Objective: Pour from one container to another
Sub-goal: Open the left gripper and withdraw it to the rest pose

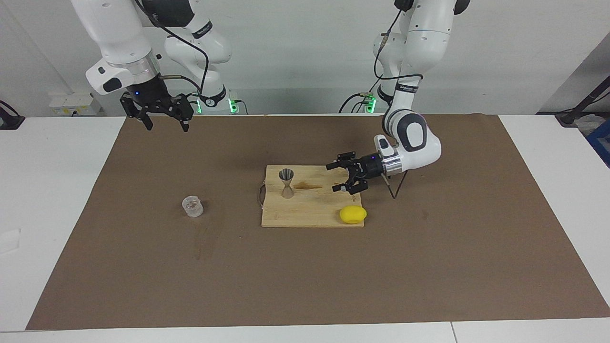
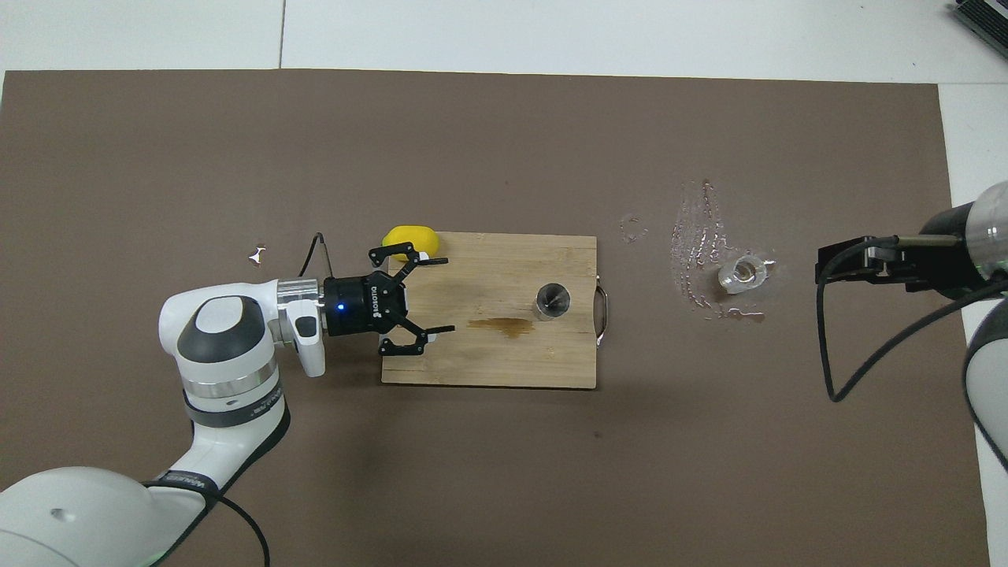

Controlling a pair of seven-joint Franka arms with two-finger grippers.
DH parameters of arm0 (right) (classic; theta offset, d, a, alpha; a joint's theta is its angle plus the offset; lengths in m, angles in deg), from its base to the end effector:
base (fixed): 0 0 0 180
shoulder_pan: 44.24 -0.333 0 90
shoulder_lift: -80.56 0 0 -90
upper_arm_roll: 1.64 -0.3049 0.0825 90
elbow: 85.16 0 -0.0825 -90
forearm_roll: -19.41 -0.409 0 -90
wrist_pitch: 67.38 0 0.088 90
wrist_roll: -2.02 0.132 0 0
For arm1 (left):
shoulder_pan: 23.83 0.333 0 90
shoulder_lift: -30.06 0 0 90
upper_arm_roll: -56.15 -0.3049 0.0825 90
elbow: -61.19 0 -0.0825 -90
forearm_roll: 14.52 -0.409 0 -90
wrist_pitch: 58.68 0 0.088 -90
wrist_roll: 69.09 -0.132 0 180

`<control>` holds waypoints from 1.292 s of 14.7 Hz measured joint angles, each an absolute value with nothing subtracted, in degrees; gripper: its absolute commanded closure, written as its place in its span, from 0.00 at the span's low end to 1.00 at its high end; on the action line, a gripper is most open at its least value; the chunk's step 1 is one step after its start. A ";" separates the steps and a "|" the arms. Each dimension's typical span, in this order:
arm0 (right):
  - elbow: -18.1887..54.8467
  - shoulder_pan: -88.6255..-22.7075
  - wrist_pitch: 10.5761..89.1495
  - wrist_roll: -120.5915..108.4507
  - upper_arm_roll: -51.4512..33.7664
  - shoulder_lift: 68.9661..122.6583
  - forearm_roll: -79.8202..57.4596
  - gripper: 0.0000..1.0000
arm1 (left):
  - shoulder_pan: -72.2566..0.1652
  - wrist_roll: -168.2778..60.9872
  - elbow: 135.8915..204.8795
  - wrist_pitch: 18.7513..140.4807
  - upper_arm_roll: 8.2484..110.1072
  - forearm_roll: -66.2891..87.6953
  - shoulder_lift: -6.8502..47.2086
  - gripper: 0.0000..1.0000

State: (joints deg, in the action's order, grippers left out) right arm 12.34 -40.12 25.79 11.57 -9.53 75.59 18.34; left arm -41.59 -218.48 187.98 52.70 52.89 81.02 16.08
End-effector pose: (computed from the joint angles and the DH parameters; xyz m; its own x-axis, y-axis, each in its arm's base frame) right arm 0.5562 0.0416 0.5768 0.9947 -0.1021 0.0091 -0.1020 -0.9947 -0.0084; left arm 0.5246 -0.2288 0.2481 -0.1579 -0.2444 0.9567 -0.9858 -0.0177 -0.1672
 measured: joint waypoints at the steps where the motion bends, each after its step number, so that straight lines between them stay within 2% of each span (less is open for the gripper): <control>1: 12.34 -40.12 25.79 11.57 -9.53 75.58 18.34 0.00 | -39.20 -217.80 188.00 51.04 52.82 77.00 16.49 0.00; 4: 12.32 -40.12 25.79 11.57 -9.53 74.90 18.34 0.00 | -31.31 -216.59 187.53 44.82 52.57 64.59 17.41 0.00; 7: 12.32 -40.11 25.73 11.57 -9.52 73.77 18.34 0.00 | -23.04 -214.57 183.88 38.54 52.38 51.05 17.59 0.00; 8: 12.32 -40.04 25.66 11.57 -9.47 73.35 18.34 0.02 | -20.42 -213.81 181.70 36.62 52.34 46.52 17.56 0.00; 10: 12.34 -39.39 25.65 11.57 -9.39 72.88 18.34 0.12 | -16.23 -212.14 176.39 32.91 52.29 38.22 17.51 0.00; 15: 12.44 -38.68 26.46 11.57 -9.33 72.85 18.33 0.01 | -13.75 -209.28 164.01 29.07 52.43 22.47 17.56 0.00; 19: 13.15 -38.58 28.71 14.13 -9.31 73.78 18.29 0.00 | -13.92 -205.25 157.45 27.73 52.82 14.86 17.56 0.00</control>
State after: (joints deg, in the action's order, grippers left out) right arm 13.15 -38.58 28.71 14.13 -9.31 73.78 18.29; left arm -13.92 -205.25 157.45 27.73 52.82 14.86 17.56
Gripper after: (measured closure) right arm 0.000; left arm 0.000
